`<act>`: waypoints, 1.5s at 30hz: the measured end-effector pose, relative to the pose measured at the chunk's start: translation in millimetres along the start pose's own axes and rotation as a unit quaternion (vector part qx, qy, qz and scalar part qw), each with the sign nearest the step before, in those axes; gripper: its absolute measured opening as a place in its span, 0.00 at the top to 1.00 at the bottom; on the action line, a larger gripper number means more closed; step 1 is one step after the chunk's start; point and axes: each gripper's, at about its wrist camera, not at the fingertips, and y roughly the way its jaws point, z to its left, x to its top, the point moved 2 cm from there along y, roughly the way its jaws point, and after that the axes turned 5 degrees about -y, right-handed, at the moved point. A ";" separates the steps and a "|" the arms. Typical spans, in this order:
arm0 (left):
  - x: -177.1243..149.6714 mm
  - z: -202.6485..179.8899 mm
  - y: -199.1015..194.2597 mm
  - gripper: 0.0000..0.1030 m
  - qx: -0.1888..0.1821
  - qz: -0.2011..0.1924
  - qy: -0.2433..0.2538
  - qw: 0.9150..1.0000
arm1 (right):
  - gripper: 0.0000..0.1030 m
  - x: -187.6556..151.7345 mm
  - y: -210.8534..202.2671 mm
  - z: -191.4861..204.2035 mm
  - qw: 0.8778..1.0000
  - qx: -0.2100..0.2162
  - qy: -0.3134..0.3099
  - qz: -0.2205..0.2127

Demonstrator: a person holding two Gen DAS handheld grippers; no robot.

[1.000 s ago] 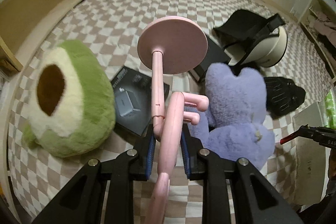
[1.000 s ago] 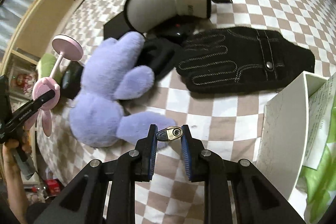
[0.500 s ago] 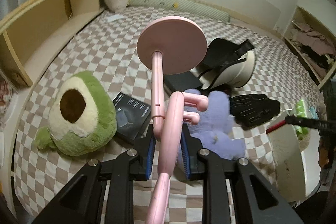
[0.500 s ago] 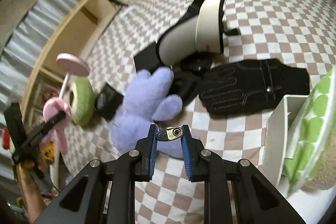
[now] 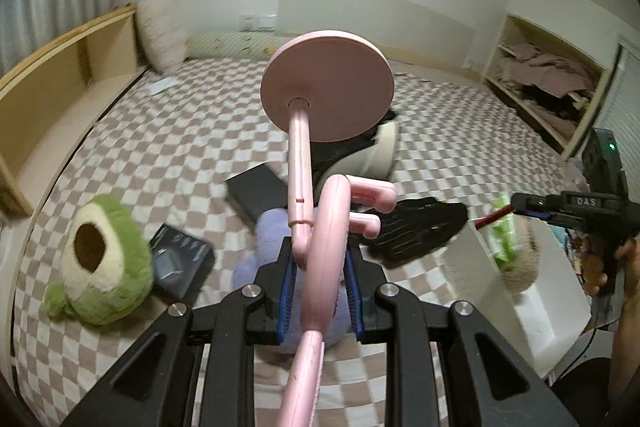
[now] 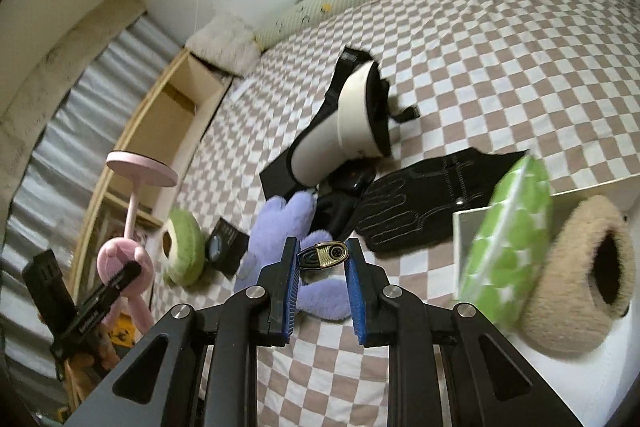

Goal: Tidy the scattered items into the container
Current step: 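Carry the pink fan with the left tool while the right carries the red stick to the box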

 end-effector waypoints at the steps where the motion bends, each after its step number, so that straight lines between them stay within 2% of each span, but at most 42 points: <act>1: 0.8 -8.0 0.0 0.78 -0.006 -0.002 0.005 1.000 | 0.77 0.7 -7.4 -4.4 1.000 0.001 0.005 -0.007; 9: 7.7 -69.4 -0.6 0.78 -0.052 -0.014 0.044 0.998 | 0.77 3.0 -62.2 -44.8 0.997 -0.004 0.047 -0.055; 20: 8.3 -139.6 9.1 0.78 -0.106 -0.011 0.084 0.991 | 0.77 -19.2 -122.8 -91.3 0.990 -0.030 0.094 -0.099; 33: -9.7 -204.7 25.1 0.78 -0.142 0.016 0.131 0.981 | 0.77 -42.2 -148.6 -120.2 0.986 -0.063 0.114 -0.104; 45: -40.1 -259.3 37.3 0.78 -0.175 0.050 0.170 0.968 | 0.77 -64.8 -143.4 -127.9 0.987 -0.118 0.091 -0.058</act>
